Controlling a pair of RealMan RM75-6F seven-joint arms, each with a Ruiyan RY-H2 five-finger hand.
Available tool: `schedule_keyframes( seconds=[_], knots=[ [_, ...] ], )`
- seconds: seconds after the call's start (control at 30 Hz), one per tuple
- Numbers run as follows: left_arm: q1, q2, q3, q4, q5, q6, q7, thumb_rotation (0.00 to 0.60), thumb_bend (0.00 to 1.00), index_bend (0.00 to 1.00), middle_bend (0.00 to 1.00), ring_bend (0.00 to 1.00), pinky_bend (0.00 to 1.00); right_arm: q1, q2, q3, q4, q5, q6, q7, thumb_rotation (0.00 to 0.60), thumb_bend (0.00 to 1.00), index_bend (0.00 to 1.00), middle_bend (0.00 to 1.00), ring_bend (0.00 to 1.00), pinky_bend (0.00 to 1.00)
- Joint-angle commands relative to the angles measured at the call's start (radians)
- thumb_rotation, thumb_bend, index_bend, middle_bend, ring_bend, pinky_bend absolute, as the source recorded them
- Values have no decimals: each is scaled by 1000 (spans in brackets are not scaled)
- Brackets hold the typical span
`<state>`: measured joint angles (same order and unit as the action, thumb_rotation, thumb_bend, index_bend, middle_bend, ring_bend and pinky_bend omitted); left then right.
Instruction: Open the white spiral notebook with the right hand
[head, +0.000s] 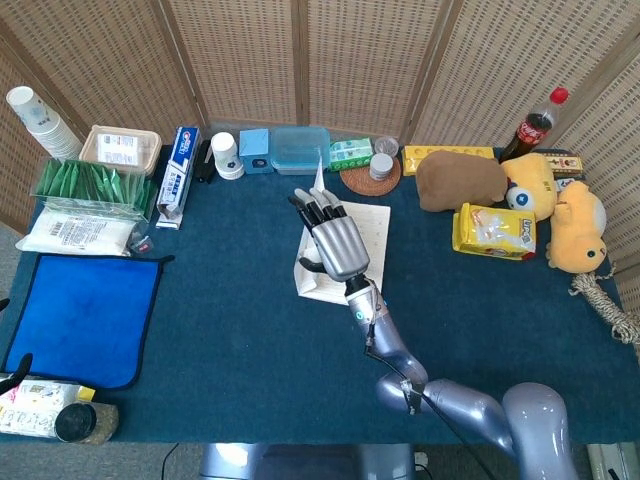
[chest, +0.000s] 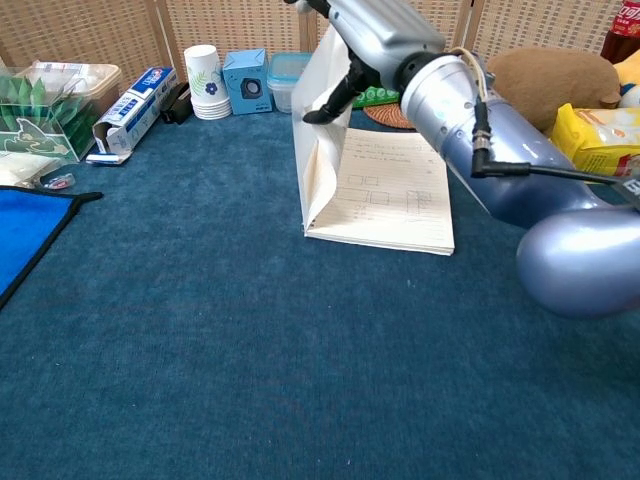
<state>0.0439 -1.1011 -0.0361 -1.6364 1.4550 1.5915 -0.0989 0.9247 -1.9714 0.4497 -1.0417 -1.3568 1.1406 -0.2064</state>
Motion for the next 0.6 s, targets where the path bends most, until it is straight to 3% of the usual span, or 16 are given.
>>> schedule_keyframes(
  seconds=[0.03,0.6],
  knots=[
    [1,-1,0,0,2,1,0,600,291,236,85,46,0,15,1,13,-13,20,-12,-7,600,54,90,154,113,148],
    [34,0,8,10,1,28,-16,600,291,237,84,46,0,140,-71,47,68,110,-89,-31,600,51,76,150,113,149]
  ],
)
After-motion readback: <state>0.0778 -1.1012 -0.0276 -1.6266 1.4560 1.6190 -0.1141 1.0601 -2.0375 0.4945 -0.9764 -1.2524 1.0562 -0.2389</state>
